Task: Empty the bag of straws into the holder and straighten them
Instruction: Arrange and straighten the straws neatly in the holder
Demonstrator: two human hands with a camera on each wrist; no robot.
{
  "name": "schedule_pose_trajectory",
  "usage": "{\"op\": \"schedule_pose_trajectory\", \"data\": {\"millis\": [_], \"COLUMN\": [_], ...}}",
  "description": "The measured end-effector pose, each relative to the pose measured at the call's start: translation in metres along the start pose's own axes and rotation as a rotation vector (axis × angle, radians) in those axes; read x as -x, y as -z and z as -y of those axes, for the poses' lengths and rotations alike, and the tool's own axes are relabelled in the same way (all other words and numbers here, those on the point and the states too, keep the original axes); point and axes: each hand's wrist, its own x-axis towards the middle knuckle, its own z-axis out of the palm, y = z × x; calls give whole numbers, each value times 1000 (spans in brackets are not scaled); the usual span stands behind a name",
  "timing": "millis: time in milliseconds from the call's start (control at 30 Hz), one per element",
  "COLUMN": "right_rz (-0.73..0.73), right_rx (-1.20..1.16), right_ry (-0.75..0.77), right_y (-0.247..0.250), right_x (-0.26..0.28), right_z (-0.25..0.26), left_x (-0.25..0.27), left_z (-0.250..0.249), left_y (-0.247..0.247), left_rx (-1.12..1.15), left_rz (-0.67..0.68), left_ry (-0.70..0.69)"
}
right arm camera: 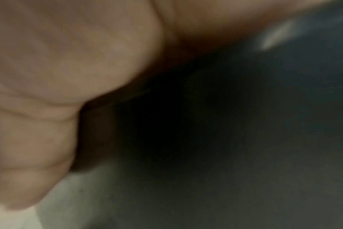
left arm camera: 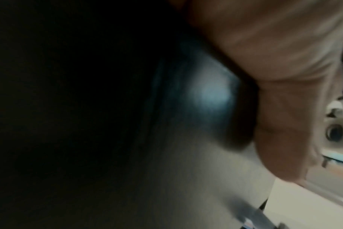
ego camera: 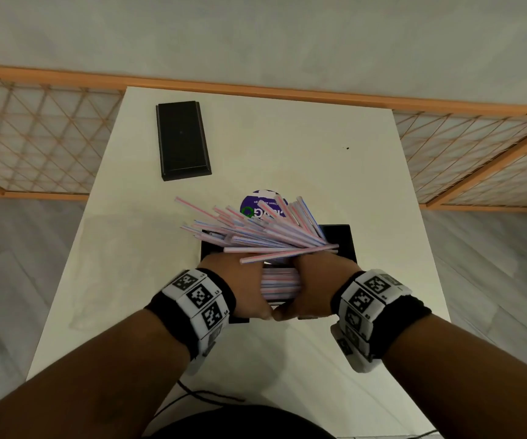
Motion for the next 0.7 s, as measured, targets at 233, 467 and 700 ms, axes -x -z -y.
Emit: {"op": "schedule_pose_trajectory", "data": {"millis": [233,467,700], "right_rz": [-328,-159,-466], "right_rx": [145,155,-95], "right_ry": [73,53,72], "right_y": [-8,-12,0], "right_x": [40,36,45], "right_z": [-10,-5,-13], "left_x": [25,28,33], "left_z": [-2,-3,18], "left_y": [-7,-12,5], "left_rx": [-125,-182,439], "left_rz": [-299,-244,-426], "left_ry": [-26,-79,-56]}}
